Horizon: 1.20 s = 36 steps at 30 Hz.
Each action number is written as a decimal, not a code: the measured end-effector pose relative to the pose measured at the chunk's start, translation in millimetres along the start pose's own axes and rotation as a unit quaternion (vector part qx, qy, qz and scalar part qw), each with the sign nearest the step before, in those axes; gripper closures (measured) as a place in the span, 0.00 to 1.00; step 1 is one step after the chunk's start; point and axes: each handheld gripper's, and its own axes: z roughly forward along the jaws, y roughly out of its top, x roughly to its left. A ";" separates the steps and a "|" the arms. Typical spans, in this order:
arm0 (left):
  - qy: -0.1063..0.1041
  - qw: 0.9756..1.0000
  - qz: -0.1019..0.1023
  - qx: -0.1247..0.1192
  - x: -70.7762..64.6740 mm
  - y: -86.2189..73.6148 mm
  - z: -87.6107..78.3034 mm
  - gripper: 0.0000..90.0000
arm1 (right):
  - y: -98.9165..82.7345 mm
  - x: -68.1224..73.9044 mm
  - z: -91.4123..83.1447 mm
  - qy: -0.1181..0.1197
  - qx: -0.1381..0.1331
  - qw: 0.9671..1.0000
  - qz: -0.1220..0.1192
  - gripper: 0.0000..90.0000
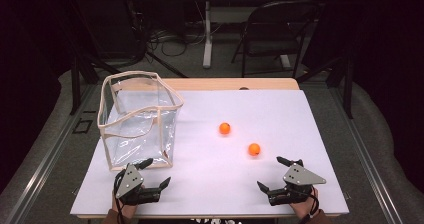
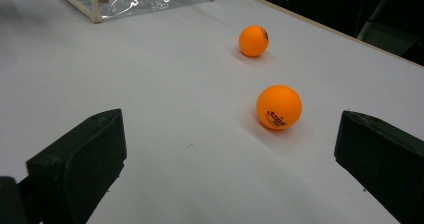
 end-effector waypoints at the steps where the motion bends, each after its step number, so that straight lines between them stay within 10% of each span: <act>1: 0.001 1.000 0.000 0.000 0.0 0.1 0.3 0.18 | -0.3 -0.6 -0.2 0.000 0.001 1.000 0.000 0.00; 36: 0.005 1.000 0.001 0.001 -0.5 -1.8 -1.9 0.18 | 8.5 -6.0 16.1 -0.004 0.029 0.999 0.022 0.00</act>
